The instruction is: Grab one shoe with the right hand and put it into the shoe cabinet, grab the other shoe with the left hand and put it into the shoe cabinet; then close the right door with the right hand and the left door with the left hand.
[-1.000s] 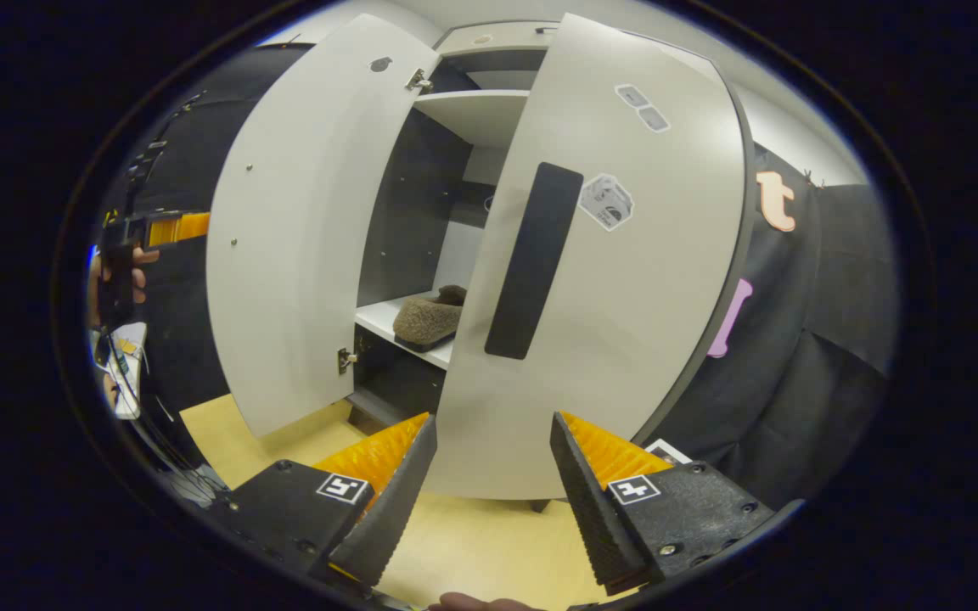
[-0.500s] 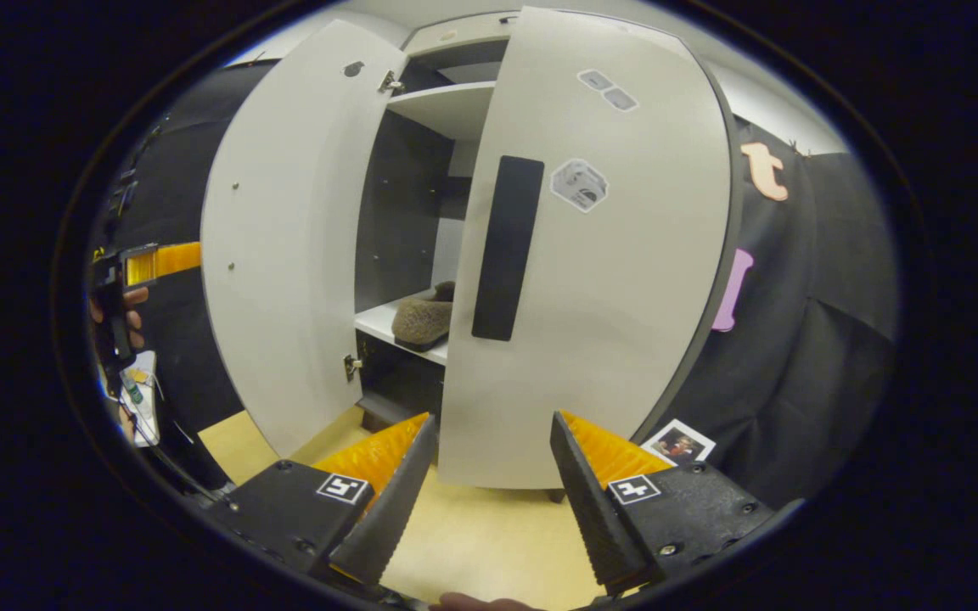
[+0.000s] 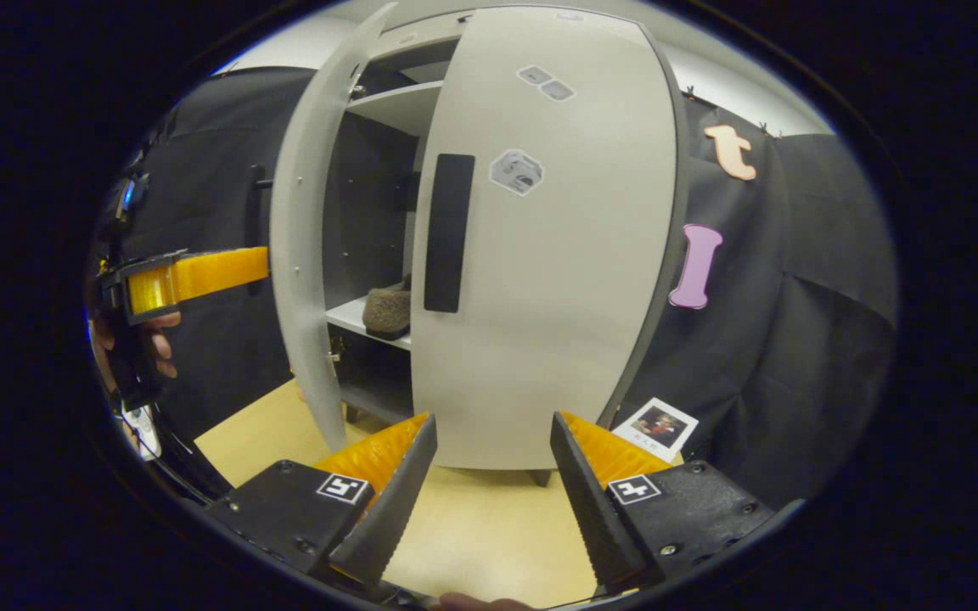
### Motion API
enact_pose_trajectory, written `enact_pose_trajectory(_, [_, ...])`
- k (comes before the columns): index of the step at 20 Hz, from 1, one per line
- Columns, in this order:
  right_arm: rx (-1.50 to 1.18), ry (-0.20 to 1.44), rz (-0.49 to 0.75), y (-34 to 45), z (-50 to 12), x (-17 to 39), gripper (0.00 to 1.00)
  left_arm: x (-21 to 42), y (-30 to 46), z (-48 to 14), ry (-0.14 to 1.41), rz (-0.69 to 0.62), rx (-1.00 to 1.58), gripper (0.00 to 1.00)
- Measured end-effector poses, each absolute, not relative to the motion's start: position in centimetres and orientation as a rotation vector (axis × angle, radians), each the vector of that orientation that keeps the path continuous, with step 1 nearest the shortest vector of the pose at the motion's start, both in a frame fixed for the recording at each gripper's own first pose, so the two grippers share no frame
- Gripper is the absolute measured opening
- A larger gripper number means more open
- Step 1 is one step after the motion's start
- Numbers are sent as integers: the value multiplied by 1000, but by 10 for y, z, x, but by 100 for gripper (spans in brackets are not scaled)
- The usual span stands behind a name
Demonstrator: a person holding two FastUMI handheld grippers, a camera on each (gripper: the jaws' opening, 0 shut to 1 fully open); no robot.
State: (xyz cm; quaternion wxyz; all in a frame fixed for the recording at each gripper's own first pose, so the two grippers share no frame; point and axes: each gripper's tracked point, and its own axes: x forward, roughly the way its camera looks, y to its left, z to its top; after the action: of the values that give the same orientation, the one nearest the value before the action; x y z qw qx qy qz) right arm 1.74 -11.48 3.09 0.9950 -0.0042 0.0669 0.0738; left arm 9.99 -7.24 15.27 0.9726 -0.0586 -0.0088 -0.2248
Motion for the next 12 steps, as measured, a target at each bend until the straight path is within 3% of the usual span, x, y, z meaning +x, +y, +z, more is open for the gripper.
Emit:
enact_pose_trajectory(3, [23,126,96,-137,31,5,88,114,-92,162,-44,-462,-43,95])
enact_pose_trajectory(7, [50,101,62,-154,37,1,88,104,-83,170,-81,-379,-27,96])
enact_pose_trajectory(12, [77,33,104,-145,62,14,88,92,-48,157,-44,-217,-56,96])
